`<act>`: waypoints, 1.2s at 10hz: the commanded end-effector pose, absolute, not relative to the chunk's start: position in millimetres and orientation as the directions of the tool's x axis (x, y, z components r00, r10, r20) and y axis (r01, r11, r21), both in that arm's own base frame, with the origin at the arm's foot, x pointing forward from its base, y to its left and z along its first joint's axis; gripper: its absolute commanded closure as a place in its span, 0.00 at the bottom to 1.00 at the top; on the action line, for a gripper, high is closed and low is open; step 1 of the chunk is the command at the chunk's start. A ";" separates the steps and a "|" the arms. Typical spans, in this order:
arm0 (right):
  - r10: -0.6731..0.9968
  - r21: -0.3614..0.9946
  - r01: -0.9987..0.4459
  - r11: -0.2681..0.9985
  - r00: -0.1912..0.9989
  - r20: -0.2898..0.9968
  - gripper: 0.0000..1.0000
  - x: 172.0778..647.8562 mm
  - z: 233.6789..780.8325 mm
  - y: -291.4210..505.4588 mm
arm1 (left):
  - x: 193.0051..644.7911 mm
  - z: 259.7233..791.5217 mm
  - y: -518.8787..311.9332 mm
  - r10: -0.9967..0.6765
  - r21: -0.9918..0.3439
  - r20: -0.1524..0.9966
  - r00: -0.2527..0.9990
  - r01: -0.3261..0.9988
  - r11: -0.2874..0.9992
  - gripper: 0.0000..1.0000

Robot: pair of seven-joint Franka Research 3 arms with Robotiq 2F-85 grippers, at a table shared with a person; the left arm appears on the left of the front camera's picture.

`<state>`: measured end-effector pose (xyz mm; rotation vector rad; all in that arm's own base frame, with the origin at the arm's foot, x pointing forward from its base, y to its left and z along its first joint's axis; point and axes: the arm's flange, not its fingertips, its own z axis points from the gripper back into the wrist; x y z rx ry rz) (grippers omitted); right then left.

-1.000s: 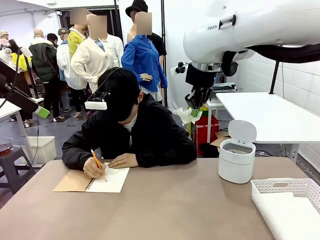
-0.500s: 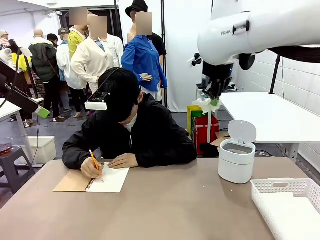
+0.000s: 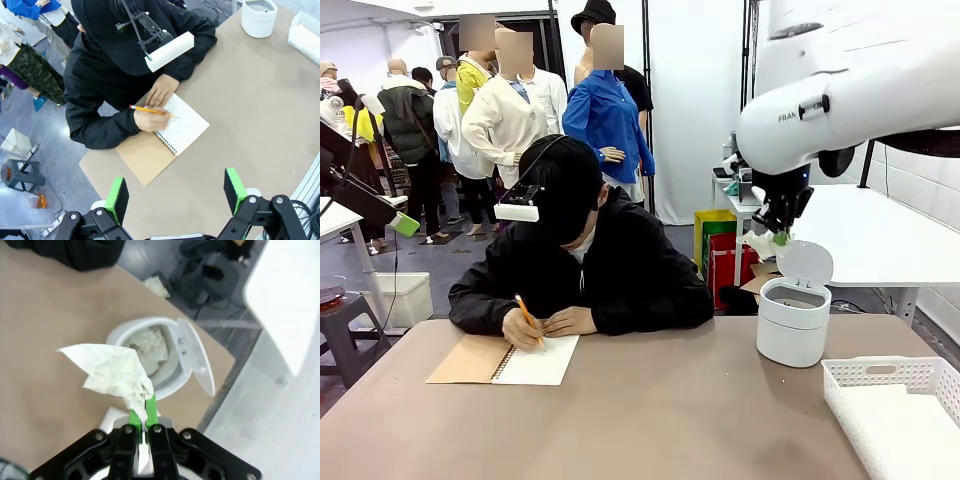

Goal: Sort the paper based on its condition.
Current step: If a person hands you a paper, place it in the Organizing basket , and if it's crumpled, put it in the Trash can.

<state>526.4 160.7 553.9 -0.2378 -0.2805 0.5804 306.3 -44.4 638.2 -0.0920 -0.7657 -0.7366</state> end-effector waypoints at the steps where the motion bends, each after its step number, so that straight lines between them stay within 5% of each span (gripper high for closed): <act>1: 0.530 -0.346 -0.452 0.822 0.829 0.177 1.00 517.7 536.8 150.5 | 306.3 638.1 -44.0 -0.572 0.179 0.659 0.489 0.636 0.750 0.00; 7: 0.502 -0.424 -0.411 0.807 0.856 0.126 1.00 534.0 497.4 131.9 | 306.3 638.1 -44.0 -0.572 0.179 0.659 0.489 0.636 0.750 0.00; 12: 0.492 -0.435 -0.395 0.810 0.860 0.135 0.10 536.7 494.8 135.0 | 306.3 638.1 -44.0 -0.572 0.179 0.659 0.489 0.636 0.750 0.00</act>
